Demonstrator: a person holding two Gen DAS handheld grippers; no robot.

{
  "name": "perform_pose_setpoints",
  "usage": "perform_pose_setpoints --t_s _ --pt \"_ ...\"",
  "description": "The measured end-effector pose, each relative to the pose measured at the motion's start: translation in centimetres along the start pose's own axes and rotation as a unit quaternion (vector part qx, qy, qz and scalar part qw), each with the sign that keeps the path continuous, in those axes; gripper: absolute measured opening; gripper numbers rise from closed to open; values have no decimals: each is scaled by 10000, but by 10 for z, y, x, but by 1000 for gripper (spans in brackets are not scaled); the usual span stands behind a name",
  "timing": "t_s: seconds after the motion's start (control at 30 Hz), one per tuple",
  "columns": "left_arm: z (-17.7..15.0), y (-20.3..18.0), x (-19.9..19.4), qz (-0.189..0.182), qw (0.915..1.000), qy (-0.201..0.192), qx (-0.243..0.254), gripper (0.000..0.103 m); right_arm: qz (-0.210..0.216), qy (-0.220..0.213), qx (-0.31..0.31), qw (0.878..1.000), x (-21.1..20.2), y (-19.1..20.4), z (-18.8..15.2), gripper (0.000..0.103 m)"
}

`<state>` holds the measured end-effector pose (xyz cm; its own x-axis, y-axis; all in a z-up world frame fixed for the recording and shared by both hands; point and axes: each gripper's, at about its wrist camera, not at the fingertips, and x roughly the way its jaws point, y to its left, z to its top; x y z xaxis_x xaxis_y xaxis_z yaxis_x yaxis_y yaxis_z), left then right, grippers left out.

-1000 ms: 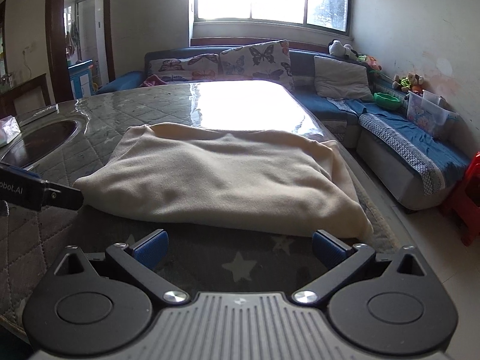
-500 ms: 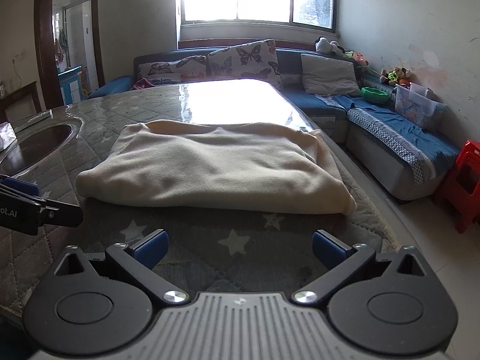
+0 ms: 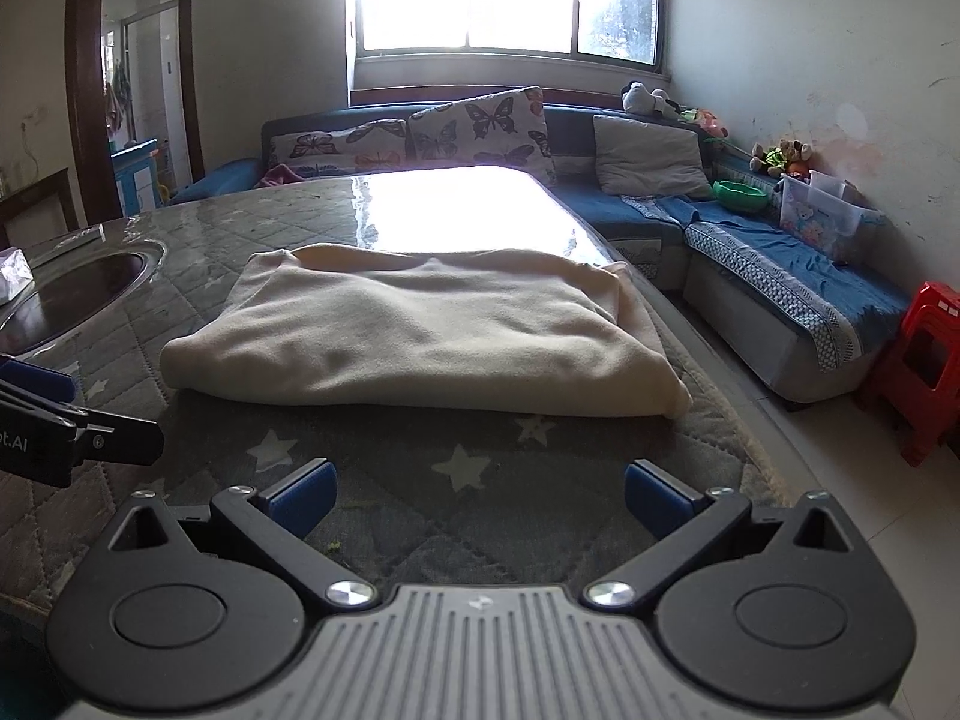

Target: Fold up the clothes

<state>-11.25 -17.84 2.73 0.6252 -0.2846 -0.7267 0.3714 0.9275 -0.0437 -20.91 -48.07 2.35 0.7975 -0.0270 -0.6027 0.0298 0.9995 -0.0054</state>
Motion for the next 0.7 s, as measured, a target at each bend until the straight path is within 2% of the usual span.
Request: perform_pose_setpoints --t_s 0.7 --pt "-5 -13 -21 -52 9997 -201 140 103 13 -154 32 9999 -14 0 -5 103"
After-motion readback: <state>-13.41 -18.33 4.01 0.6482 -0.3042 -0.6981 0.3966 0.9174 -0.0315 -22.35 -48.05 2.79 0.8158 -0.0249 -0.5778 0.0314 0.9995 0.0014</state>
